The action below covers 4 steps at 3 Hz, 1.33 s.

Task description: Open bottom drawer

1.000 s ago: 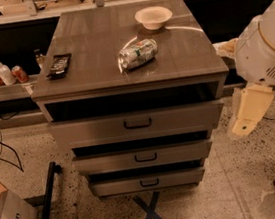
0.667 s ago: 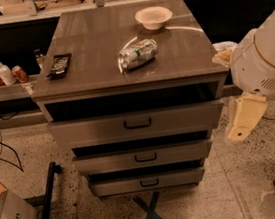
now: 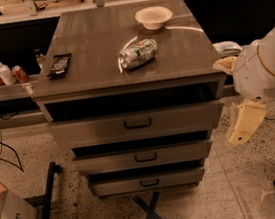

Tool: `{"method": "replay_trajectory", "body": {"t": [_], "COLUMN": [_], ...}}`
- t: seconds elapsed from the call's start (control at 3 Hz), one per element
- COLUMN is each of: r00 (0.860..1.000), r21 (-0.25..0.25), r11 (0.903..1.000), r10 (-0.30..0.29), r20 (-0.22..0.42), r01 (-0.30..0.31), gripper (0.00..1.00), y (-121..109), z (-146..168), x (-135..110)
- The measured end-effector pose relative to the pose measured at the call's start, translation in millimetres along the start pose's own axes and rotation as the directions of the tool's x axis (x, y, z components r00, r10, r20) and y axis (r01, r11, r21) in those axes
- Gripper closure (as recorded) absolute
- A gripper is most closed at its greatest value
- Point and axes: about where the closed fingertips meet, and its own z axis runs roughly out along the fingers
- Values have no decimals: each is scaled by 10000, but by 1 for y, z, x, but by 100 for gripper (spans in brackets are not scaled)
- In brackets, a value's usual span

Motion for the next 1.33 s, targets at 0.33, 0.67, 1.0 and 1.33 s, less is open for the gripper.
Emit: {"method": "replay_trajectory", "body": {"t": [0.33,0.67,1.0,1.33], "r00": [9995,9979,9919,9778], "r21": [124,-204,-474,-528], "r11": [9999,9993,9980,9980], "r10": [5,-294,-360,-230], "r20": [301,577,1215,2082], "r01": [-9,307,420,348], "gripper": [0,0,0,0], "y": [2,10,21,34], "z": [2,28,57,87], "x": [-3,-9,-7,-2]}}
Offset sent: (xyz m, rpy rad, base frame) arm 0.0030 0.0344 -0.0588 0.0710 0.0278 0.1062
